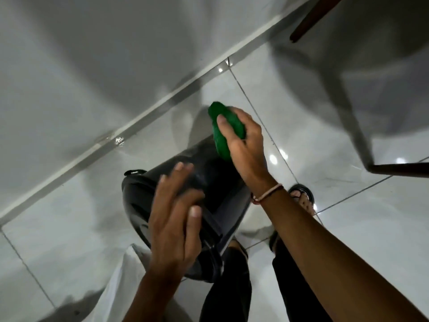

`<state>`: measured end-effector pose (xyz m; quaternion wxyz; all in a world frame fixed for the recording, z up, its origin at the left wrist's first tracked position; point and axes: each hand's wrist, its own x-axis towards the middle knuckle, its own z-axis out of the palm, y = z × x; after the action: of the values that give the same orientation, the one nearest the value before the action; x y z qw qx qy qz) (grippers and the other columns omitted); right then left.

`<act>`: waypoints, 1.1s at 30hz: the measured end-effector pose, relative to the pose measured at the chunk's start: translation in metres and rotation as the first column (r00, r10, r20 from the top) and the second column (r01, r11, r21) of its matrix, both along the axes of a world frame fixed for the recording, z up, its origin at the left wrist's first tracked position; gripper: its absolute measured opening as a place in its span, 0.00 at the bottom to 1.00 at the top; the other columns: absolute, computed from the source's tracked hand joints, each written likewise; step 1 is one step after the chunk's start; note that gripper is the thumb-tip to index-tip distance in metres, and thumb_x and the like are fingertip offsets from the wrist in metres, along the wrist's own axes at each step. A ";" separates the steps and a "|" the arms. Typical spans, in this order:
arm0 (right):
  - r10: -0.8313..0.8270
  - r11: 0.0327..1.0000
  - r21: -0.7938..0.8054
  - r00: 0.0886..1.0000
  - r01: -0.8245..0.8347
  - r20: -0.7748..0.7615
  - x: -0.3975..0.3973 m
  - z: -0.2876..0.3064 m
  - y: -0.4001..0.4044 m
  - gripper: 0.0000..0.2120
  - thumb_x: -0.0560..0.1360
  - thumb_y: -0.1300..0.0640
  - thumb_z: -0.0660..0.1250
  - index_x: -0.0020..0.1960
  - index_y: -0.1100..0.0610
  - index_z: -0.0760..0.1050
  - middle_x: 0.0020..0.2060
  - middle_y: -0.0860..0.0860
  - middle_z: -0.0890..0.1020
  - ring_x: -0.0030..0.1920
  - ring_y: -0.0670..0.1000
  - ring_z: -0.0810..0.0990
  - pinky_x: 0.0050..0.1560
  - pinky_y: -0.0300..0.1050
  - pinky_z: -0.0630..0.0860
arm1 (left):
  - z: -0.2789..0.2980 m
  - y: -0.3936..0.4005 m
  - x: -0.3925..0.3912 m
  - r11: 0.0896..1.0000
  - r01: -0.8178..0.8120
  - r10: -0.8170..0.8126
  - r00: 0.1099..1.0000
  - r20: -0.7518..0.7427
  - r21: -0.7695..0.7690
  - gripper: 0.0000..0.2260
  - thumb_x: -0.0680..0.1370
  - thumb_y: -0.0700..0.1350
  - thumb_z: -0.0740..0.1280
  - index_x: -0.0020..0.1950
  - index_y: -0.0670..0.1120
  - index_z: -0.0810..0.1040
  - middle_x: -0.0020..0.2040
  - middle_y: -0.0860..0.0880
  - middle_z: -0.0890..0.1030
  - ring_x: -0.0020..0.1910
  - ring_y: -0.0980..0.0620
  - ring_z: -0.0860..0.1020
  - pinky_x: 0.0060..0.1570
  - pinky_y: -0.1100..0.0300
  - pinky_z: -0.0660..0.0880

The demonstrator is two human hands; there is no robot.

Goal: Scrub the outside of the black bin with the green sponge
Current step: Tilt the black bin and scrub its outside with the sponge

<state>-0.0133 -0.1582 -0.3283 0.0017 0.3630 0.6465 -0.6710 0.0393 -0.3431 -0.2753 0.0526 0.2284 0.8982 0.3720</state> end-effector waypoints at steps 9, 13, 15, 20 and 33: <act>0.530 0.807 0.331 0.847 -0.489 -0.040 0.103 0.022 -0.040 0.18 0.84 0.44 0.61 0.71 0.47 0.76 0.78 0.49 0.70 0.82 0.50 0.63 0.82 0.57 0.62 | 0.000 0.003 0.008 0.799 -0.577 0.601 0.752 0.271 -0.170 0.32 0.86 0.57 0.47 0.88 0.45 0.59 0.89 0.48 0.57 0.89 0.55 0.50 0.90 0.47 0.47; 0.530 0.789 0.350 0.848 -0.505 0.030 0.093 -0.013 -0.033 0.18 0.83 0.51 0.64 0.71 0.57 0.77 0.76 0.56 0.73 0.79 0.55 0.68 0.81 0.55 0.66 | -0.005 -0.019 0.025 0.864 -0.479 0.504 0.820 0.271 -0.156 0.30 0.87 0.52 0.49 0.88 0.41 0.57 0.89 0.46 0.56 0.90 0.50 0.50 0.89 0.41 0.50; 0.300 0.887 0.277 0.918 -0.368 0.259 0.070 -0.039 -0.009 0.16 0.84 0.56 0.66 0.69 0.62 0.77 0.72 0.59 0.77 0.74 0.58 0.74 0.78 0.54 0.69 | -0.005 -0.026 0.032 0.888 -0.433 0.459 0.852 0.251 -0.157 0.30 0.87 0.50 0.50 0.87 0.39 0.57 0.89 0.44 0.56 0.90 0.48 0.50 0.89 0.39 0.50; 0.437 0.828 0.317 0.887 -0.462 0.151 0.082 -0.012 -0.029 0.19 0.82 0.52 0.66 0.71 0.57 0.76 0.74 0.56 0.75 0.77 0.56 0.72 0.78 0.58 0.68 | -0.006 -0.014 0.035 0.920 -0.375 0.391 0.899 0.197 -0.114 0.29 0.86 0.46 0.52 0.86 0.34 0.60 0.87 0.45 0.59 0.90 0.49 0.52 0.88 0.36 0.52; 0.345 0.939 -0.105 0.881 -0.328 0.324 0.091 -0.054 0.032 0.14 0.83 0.53 0.67 0.67 0.54 0.77 0.62 0.54 0.81 0.66 0.58 0.80 0.60 0.49 0.79 | -0.001 -0.001 0.076 0.987 0.007 0.016 0.990 0.140 -0.159 0.29 0.90 0.56 0.51 0.85 0.40 0.55 0.85 0.39 0.61 0.90 0.53 0.50 0.89 0.50 0.47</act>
<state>0.0781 -0.1265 -0.3825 0.2375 0.3547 0.6735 -0.6034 0.1156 -0.3444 -0.2767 0.1332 0.1945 0.9196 0.3142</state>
